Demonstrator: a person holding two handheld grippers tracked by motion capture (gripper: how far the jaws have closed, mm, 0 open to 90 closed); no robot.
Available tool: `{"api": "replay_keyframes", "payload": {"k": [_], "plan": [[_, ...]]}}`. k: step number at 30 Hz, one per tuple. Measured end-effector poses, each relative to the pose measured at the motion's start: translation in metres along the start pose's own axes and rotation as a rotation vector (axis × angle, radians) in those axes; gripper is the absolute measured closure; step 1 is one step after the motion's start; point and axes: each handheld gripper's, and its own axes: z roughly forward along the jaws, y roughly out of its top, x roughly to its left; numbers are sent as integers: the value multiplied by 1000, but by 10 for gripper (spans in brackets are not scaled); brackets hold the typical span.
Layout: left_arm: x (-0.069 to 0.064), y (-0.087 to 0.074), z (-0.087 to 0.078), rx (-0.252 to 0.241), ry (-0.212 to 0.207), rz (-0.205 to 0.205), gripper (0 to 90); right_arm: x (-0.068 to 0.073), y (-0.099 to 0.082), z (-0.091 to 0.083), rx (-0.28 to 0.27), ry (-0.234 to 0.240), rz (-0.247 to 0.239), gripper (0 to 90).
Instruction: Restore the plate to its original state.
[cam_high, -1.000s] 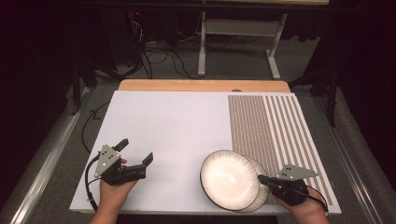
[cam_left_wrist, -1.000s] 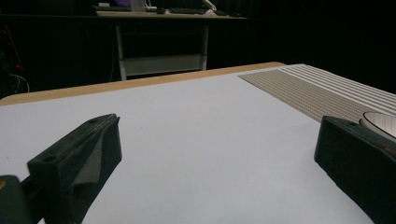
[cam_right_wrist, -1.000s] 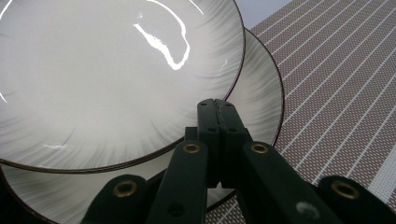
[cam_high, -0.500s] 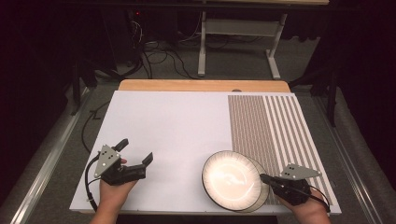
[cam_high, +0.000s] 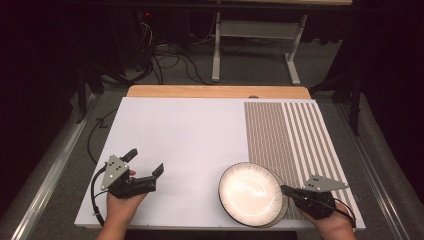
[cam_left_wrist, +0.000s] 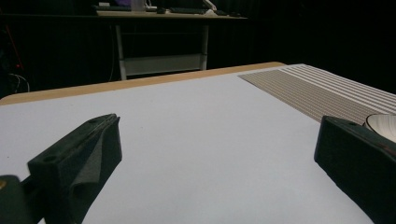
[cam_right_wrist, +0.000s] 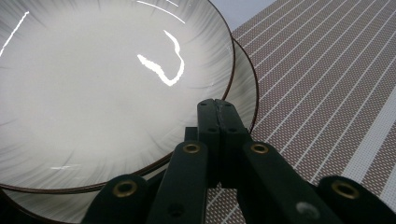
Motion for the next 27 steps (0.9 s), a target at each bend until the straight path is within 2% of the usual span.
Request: {"api": "replay_keyframes", "payload": {"k": [9,13,14,23,25,27], "plan": [[0,0,0,3,0,0,16,-4,-1,-4,-13,-18,17,900],[0,0,1,8,-3,3,16,-9,-1,-10,-45,-47,35,900],[0,0,1,9,-3,3,16,-10,-1,-12,-56,-46,60,900],[0,0,1,12,-2,7,16,-24,-5,-21,-122,-112,101,900],[0,0,1,13,-2,8,16,-25,-5,-23,-127,-119,112,891],[0,0,1,20,-3,13,16,-29,-6,-26,-147,-139,121,827]]}}
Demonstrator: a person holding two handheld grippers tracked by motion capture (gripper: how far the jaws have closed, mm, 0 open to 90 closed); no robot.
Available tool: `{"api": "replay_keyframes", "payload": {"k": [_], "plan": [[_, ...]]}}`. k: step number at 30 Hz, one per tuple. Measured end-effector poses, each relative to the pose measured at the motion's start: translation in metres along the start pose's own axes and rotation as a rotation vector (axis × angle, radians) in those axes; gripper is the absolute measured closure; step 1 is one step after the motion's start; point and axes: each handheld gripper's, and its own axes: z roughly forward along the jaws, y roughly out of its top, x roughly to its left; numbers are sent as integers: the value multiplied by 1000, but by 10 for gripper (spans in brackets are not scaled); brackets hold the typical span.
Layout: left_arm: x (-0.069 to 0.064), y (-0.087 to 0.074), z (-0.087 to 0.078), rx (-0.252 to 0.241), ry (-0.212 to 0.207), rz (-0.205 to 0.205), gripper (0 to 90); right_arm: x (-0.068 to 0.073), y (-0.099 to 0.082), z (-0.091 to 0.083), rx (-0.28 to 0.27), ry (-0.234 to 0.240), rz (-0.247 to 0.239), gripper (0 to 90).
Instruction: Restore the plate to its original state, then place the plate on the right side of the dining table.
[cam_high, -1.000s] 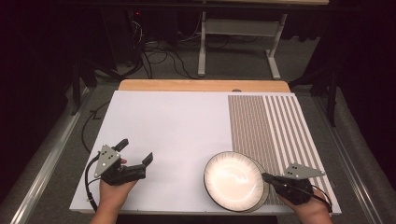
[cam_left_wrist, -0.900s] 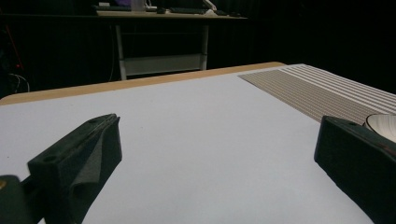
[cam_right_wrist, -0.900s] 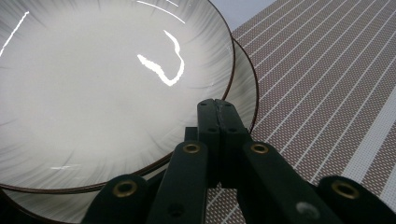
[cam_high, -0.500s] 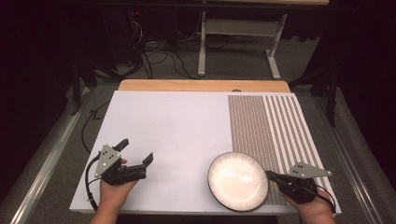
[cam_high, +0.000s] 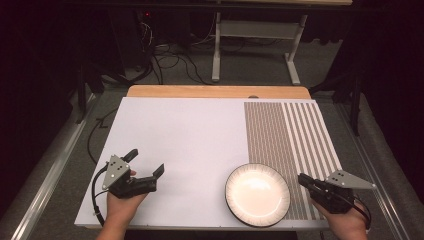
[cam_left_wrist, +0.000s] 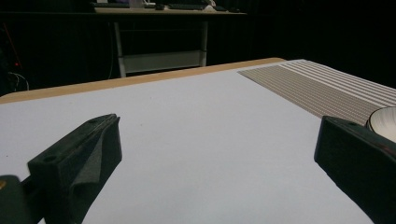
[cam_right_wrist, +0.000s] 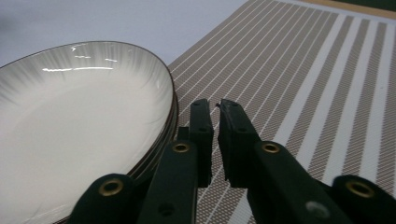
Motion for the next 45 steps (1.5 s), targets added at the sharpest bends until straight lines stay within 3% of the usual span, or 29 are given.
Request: {"api": "replay_keyframes", "payload": {"k": [8,14,18,22,37,45], "plan": [[-1,1,-1,4,0,16,16,-7,1,-6,-63,-64,36,641],[0,0,-6,17,-7,28,16,-12,-1,-4,-126,-99,55,363],[2,-2,-9,20,-9,27,15,-14,-3,-2,-138,-133,78,142],[4,-3,-10,24,-8,22,9,-18,-7,-1,-129,-173,83,8],[-2,-1,-6,23,-14,25,8,-22,-9,-8,-158,-180,98,6],[-1,-2,-5,23,-19,27,8,-15,-4,-11,-172,-142,82,80]]}}
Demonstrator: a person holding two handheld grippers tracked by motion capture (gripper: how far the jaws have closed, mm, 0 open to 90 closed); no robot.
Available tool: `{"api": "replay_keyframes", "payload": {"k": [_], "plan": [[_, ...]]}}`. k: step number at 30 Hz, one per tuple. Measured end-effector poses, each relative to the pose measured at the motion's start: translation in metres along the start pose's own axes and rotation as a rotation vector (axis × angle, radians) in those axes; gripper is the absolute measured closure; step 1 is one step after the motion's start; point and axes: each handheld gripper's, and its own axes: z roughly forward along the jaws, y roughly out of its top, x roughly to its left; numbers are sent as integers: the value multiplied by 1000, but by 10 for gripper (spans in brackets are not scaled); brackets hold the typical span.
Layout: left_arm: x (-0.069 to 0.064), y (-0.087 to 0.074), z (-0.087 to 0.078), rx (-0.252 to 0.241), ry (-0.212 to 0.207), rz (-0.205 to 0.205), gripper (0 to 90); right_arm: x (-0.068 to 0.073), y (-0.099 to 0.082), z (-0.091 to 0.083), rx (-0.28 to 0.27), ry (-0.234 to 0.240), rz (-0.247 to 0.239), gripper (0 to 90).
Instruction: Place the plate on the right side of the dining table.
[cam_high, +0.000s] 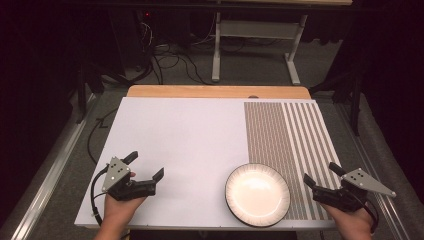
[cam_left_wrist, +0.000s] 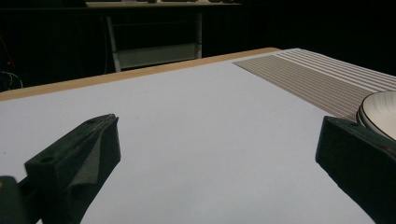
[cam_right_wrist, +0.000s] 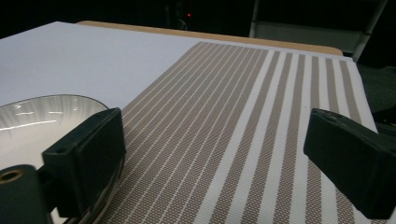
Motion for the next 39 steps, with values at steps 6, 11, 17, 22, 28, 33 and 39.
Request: {"api": "replay_keyframes", "payload": {"k": [6,11,17,22,28,33,39], "plan": [[-2,2,1,-1,-2,6,5,7,3,-3,22,36,-21,219],[-4,2,1,5,-4,17,5,9,5,-7,28,54,-24,369],[-3,2,1,-4,-7,9,4,11,5,-7,57,124,-36,614],[-2,2,0,-4,-4,13,4,15,5,-5,96,175,-61,733],[-2,2,1,-4,-3,11,4,20,3,-2,150,236,-104,856],[-2,2,1,-4,-4,11,4,25,1,0,196,280,-133,900],[-2,3,0,-10,-4,6,4,31,-1,3,262,298,-169,900]]}}
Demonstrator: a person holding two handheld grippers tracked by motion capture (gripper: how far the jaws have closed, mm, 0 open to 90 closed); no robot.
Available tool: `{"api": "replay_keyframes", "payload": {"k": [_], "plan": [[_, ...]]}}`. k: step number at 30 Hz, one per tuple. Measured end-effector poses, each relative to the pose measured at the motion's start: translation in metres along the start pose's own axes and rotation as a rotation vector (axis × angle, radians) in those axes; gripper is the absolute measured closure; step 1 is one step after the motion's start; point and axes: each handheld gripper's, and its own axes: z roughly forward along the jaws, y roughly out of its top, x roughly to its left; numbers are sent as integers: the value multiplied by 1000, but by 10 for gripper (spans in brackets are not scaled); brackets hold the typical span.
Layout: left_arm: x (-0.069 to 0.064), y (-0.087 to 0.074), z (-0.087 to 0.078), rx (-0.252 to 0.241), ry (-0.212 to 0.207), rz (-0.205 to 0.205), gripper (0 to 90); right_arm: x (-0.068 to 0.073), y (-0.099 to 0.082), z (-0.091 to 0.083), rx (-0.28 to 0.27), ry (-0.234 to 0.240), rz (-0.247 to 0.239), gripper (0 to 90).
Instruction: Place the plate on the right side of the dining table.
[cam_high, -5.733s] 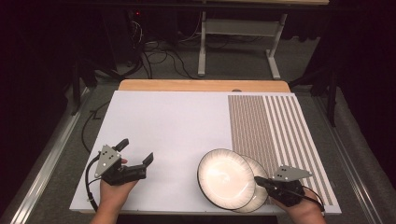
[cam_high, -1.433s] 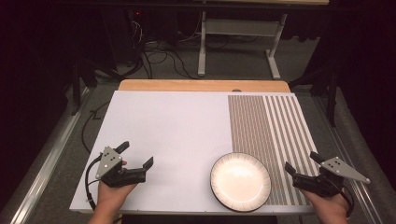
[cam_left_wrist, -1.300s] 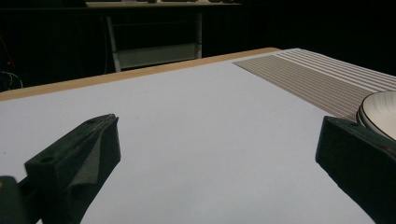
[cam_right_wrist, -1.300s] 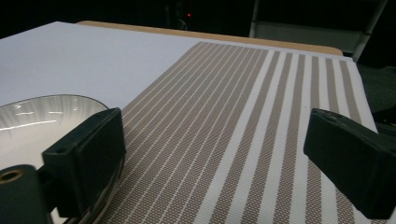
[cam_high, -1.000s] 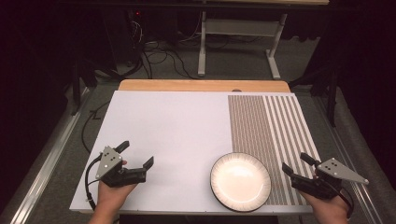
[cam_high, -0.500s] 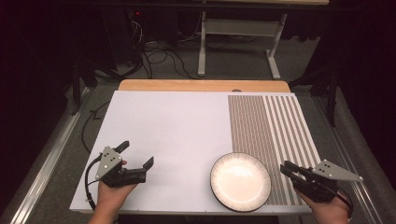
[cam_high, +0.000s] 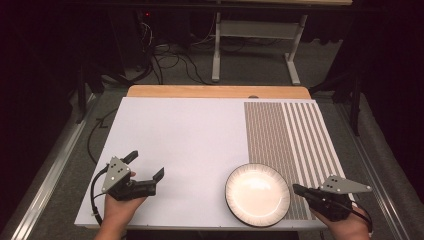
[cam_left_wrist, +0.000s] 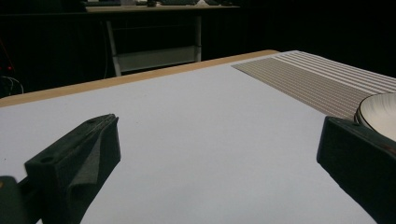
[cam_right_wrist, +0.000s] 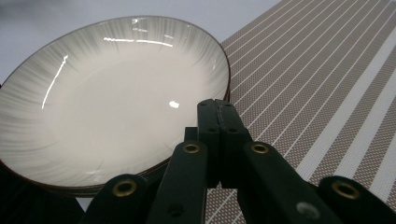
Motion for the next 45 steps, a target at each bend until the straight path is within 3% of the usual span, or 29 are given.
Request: {"api": "replay_keyframes", "payload": {"k": [12,45], "plan": [[1,0,0,6,1,-1,4,4,0,7,47,18,-28,900],[1,1,-1,1,3,1,4,11,2,11,78,15,-72,900]]}}
